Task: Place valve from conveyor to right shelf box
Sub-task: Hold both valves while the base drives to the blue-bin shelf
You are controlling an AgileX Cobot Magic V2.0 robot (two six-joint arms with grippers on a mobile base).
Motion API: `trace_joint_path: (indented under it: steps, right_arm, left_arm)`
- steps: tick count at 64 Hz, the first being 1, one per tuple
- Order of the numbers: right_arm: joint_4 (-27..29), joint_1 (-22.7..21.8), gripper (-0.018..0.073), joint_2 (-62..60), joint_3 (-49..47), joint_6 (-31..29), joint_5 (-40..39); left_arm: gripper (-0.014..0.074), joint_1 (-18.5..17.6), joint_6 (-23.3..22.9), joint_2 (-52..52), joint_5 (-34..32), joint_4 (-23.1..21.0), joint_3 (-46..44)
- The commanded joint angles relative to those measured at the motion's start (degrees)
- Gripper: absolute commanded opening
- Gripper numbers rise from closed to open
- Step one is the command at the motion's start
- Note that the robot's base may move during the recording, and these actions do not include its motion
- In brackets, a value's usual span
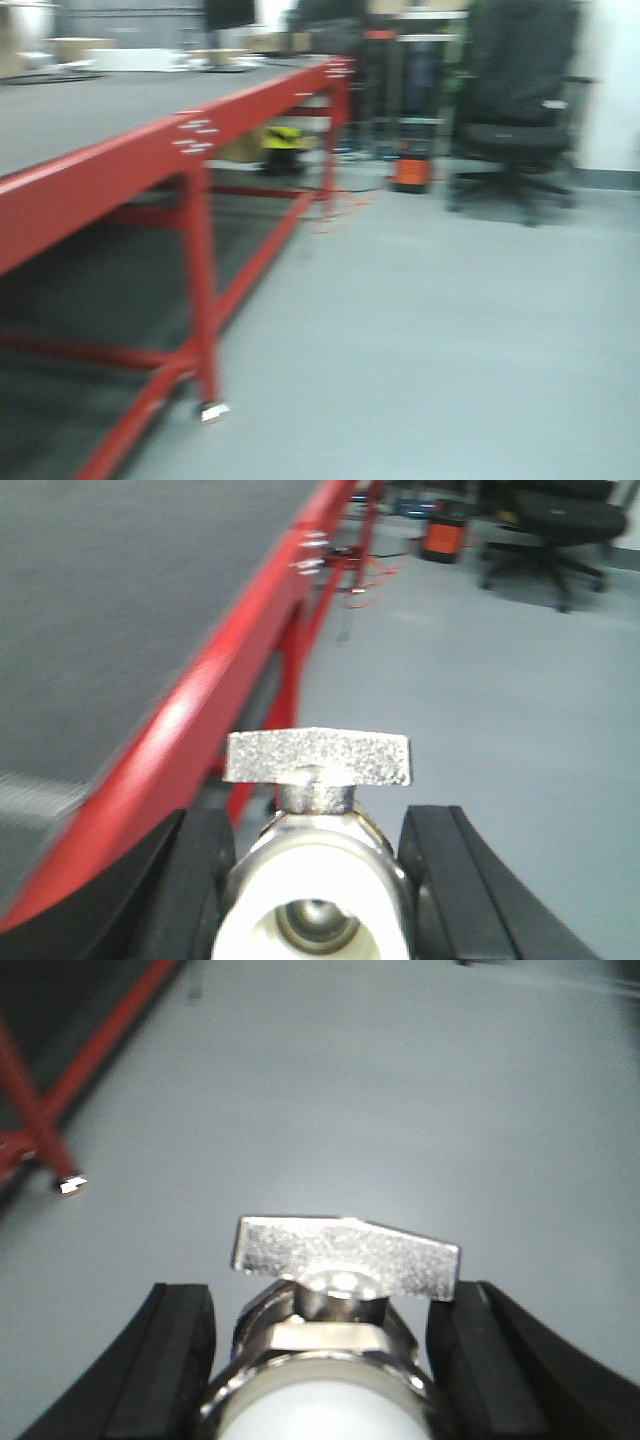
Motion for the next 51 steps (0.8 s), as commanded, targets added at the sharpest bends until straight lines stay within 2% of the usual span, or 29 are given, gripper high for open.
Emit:
trace_joint_path:
  steps: [1, 51]
  right_arm:
    - [-0.19, -0.18, -0.0162, -0.70, -0.34, -0.29, -4.17]
    - [-0.19, -0.18, -0.0162, -0.70, -0.34, -0.29, -4.17]
  left_arm:
    - [-0.0111, -0.19, -0.10, -0.43, -3.27, -0.41, -0.38]
    - [-0.0111, -0.19, -0.10, -0.43, -3.27, -0.41, -0.38]
